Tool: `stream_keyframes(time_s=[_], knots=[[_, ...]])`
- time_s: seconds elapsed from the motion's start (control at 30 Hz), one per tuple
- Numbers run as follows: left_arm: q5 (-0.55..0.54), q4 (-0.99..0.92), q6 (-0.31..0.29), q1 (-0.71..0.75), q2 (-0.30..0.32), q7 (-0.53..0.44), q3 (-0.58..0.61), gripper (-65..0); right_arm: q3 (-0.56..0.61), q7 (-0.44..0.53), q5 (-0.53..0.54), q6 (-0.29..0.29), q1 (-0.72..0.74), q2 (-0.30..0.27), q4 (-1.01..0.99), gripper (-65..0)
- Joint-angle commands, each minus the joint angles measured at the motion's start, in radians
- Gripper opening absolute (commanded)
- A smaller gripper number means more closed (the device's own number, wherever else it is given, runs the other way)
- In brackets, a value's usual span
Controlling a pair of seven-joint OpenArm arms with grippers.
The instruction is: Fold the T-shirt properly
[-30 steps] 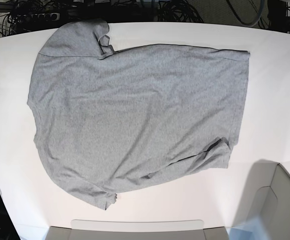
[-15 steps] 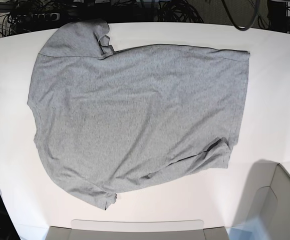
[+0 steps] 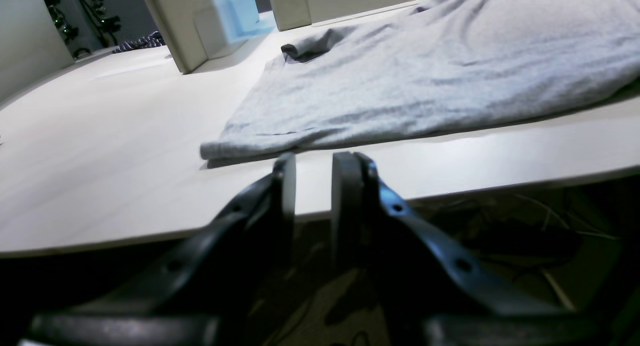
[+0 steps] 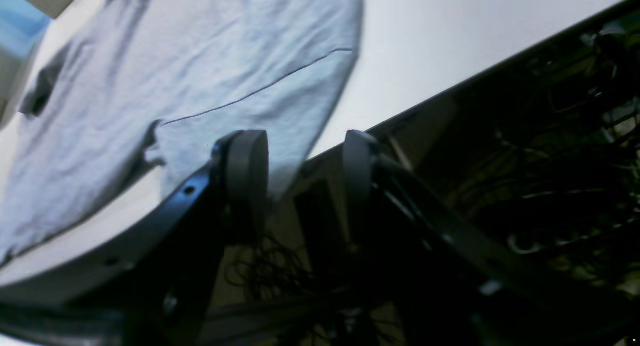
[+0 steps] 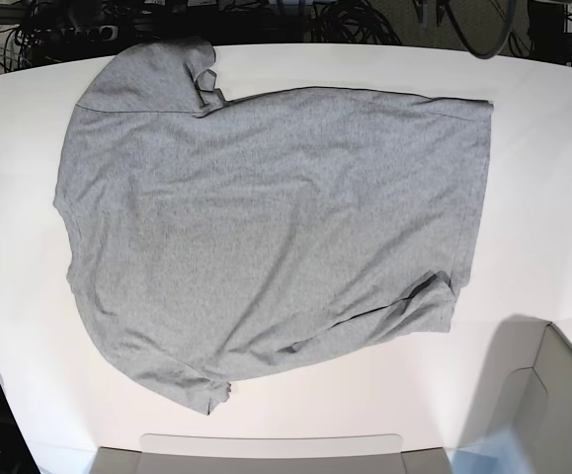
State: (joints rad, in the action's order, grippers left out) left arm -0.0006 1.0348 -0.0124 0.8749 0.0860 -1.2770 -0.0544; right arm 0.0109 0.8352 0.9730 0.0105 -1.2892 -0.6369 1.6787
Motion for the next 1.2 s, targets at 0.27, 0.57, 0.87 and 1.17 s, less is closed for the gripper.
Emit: stream_keyframes(time_s=[0.27, 0.57, 0.87, 1.17], knots=[[-0.003, 0.008, 0.009, 0.013, 0.002, -0.057, -0.003, -50.9, -0.006, -0.169, 0.174, -0.002, 0.147, -0.067, 0.013, -39.8], [-0.003, 0.006, 0.009, 0.013, 0.002, -0.057, -0.002, -50.9, -0.013, -0.353, 0.179, -0.002, 0.331, 0.010, -0.065, -39.8], [-0.003, 0.009, 0.009, 0.013, 0.002, -0.003, -0.002, -50.9, -0.007, -0.403, 0.180, -0.001, 0.403, 0.075, -0.194, -39.8], [-0.006, 0.062, 0.009, 0.013, 0.002, 0.000, -0.002, -50.8, 0.056, -0.406, 0.180, 0.110, 0.417, 0.091, -0.193, -39.8]])
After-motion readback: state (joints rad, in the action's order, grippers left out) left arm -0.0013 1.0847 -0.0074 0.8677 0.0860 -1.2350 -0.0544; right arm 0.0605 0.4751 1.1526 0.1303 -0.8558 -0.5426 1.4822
